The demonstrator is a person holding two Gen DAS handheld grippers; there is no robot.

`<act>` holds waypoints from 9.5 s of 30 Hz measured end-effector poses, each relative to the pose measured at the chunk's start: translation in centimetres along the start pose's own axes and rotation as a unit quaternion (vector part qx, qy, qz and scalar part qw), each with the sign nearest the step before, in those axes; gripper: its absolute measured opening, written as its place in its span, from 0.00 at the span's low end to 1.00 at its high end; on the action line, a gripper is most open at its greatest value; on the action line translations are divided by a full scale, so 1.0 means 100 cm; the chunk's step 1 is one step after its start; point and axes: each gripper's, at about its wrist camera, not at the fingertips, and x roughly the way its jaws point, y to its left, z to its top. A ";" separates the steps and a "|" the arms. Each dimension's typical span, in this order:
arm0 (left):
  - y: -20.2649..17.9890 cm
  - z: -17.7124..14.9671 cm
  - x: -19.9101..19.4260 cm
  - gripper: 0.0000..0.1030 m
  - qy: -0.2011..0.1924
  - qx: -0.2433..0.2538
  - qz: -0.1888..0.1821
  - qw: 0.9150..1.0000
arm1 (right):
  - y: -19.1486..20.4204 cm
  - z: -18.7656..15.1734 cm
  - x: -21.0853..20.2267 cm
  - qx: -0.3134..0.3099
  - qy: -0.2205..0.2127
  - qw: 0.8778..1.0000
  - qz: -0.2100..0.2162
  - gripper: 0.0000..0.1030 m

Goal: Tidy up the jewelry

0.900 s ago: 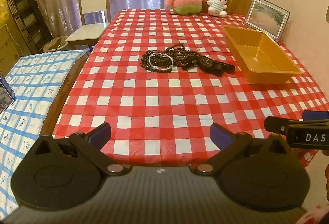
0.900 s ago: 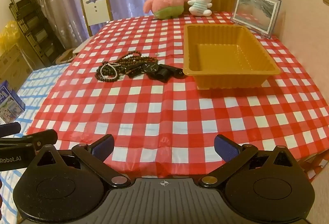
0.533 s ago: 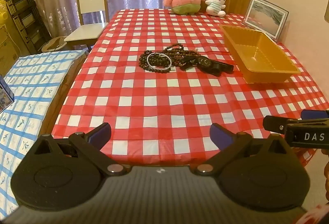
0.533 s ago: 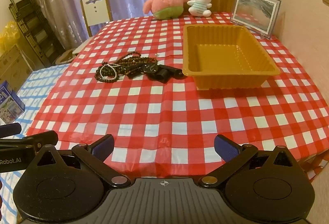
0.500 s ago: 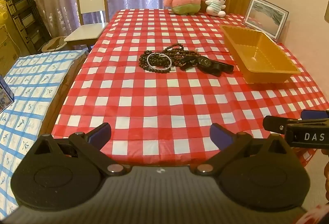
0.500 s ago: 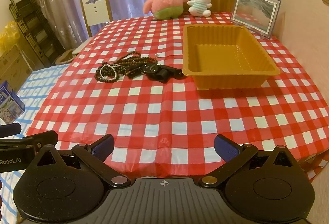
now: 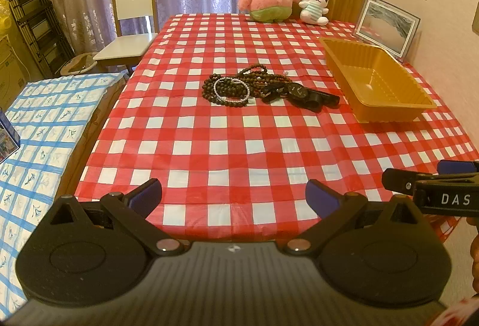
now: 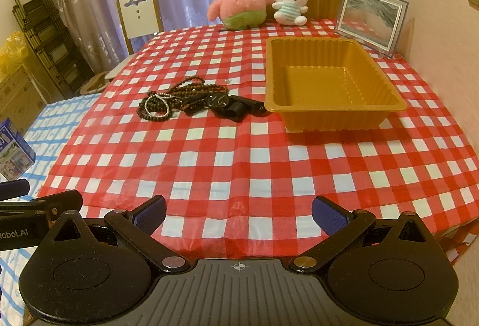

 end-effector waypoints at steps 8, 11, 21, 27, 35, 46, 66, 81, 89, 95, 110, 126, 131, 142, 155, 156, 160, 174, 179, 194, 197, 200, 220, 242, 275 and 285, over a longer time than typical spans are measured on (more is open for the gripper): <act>-0.001 0.002 -0.001 0.99 -0.001 0.000 0.000 1.000 | 0.000 0.000 0.000 0.000 -0.001 1.000 0.000 1.00; -0.001 0.002 -0.001 0.99 -0.001 -0.001 -0.001 1.000 | 0.000 0.000 0.000 0.000 0.000 1.000 0.000 1.00; -0.002 0.002 -0.002 0.99 -0.001 -0.001 -0.001 1.000 | 0.002 0.001 -0.001 -0.001 -0.001 1.000 -0.001 1.00; -0.001 0.002 -0.002 0.99 -0.002 -0.002 -0.001 1.000 | 0.002 0.001 -0.001 -0.001 -0.001 1.000 -0.001 1.00; -0.001 0.002 -0.002 0.99 -0.002 -0.002 -0.002 1.000 | 0.002 0.002 -0.001 -0.001 -0.002 1.000 -0.001 1.00; -0.003 0.002 -0.001 0.99 -0.001 -0.001 -0.002 1.000 | -0.002 0.004 -0.003 0.000 -0.001 1.000 -0.002 1.00; -0.020 0.004 0.002 0.99 -0.001 -0.001 -0.004 1.000 | -0.001 0.005 0.000 -0.001 -0.001 1.000 -0.003 1.00; -0.020 0.001 0.008 0.99 0.002 0.000 -0.012 1.000 | -0.006 0.004 0.001 0.006 -0.005 1.000 -0.005 1.00; -0.017 0.011 0.028 0.99 -0.003 0.008 -0.008 1.000 | -0.039 0.007 0.004 0.040 -0.072 0.996 -0.016 1.00; -0.010 0.028 0.052 0.99 -0.005 0.002 -0.016 1.000 | -0.068 0.019 0.011 0.067 -0.121 0.989 -0.042 1.00; -0.036 0.066 0.128 0.94 -0.003 0.016 -0.047 0.999 | -0.165 0.036 0.047 0.145 -0.179 0.968 -0.101 0.86; -0.062 0.093 0.187 0.89 -0.006 0.025 -0.055 0.998 | -0.222 0.066 0.116 0.210 -0.185 0.956 -0.092 0.56; -0.064 0.096 0.201 0.88 0.001 0.021 -0.051 0.998 | -0.226 0.070 0.127 0.213 -0.186 0.954 -0.094 0.44; -0.070 0.097 0.213 0.85 0.005 0.024 -0.057 0.998 | -0.216 0.069 0.124 0.173 -0.200 0.961 -0.085 0.12; -0.076 0.096 0.216 0.48 -0.003 0.043 -0.085 0.995 | -0.203 0.060 0.097 0.143 -0.199 0.965 -0.091 0.04; -0.075 0.096 0.216 0.39 -0.005 0.051 -0.083 0.995 | -0.202 0.060 0.096 0.140 -0.198 0.966 -0.092 0.04; -0.068 0.098 0.215 0.26 -0.019 0.076 -0.083 0.993 | -0.202 0.060 0.090 0.140 -0.202 0.964 -0.098 0.04; -0.072 0.112 0.251 0.25 -0.035 0.173 -0.052 0.983 | -0.216 0.070 0.103 0.125 -0.207 0.967 -0.078 0.04; -0.070 0.114 0.251 0.19 -0.020 0.173 -0.067 0.982 | -0.230 0.078 0.108 0.085 -0.222 0.970 -0.047 0.04; -0.064 0.123 0.247 0.14 0.028 0.100 -0.108 0.989 | -0.239 0.096 0.117 0.052 -0.192 0.980 -0.019 0.05; -0.062 0.132 0.240 0.14 0.025 0.093 -0.111 0.989 | -0.239 0.098 0.114 0.058 -0.181 0.982 -0.016 0.04; -0.063 0.144 0.235 0.14 0.026 0.085 -0.114 0.990 | -0.238 0.101 0.114 0.066 -0.169 0.983 -0.016 0.04; -0.073 0.180 0.180 0.14 0.030 0.045 -0.118 0.992 | -0.228 0.115 0.104 0.058 -0.110 0.992 -0.023 0.04; -0.190 0.204 0.184 0.14 0.014 0.100 -0.259 0.961 | -0.209 0.129 0.100 0.018 -0.115 0.992 -0.052 0.04; -0.087 0.145 0.200 0.37 0.059 0.022 -0.116 0.991 | -0.194 0.111 0.099 -0.029 -0.097 0.990 -0.101 0.04; -0.099 0.142 0.217 0.50 0.073 0.018 -0.086 0.993 | -0.193 0.112 0.099 -0.031 -0.094 0.990 -0.104 0.04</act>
